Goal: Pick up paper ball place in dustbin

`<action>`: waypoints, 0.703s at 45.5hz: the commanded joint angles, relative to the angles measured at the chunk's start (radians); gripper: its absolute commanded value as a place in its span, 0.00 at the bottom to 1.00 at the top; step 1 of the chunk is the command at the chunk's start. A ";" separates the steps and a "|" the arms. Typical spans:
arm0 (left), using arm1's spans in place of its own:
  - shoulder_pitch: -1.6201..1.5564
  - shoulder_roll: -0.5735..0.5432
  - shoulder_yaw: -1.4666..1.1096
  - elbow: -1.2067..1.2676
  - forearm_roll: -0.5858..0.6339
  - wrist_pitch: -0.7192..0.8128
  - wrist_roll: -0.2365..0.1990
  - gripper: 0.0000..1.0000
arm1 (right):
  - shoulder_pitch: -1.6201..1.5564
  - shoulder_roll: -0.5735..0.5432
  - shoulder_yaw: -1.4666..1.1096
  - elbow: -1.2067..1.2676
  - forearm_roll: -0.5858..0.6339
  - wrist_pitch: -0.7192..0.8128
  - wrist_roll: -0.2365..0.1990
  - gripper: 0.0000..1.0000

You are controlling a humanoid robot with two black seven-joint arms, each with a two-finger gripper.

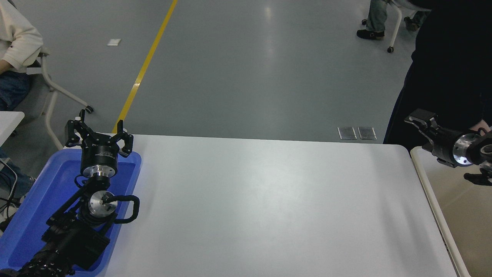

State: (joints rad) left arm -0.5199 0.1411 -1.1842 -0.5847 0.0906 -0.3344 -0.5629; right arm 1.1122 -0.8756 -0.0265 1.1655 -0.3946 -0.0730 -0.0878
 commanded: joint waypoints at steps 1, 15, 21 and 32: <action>0.000 0.000 0.000 0.000 0.000 0.000 0.000 0.99 | 0.057 0.053 0.002 0.026 0.117 -0.008 0.007 1.00; 0.001 0.000 0.000 0.000 0.000 0.000 0.000 0.99 | -0.052 0.182 0.180 -0.052 0.269 -0.004 0.042 1.00; 0.001 0.000 0.000 0.000 0.000 0.000 0.000 0.99 | -0.113 0.276 0.292 -0.156 0.330 -0.004 0.059 1.00; 0.000 0.000 0.000 -0.001 0.000 0.000 0.000 0.99 | -0.206 0.461 0.532 -0.354 0.352 0.004 0.063 1.00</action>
State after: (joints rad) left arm -0.5195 0.1411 -1.1842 -0.5844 0.0905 -0.3344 -0.5629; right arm 0.9928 -0.5817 0.2867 0.9840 -0.0881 -0.0741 -0.0342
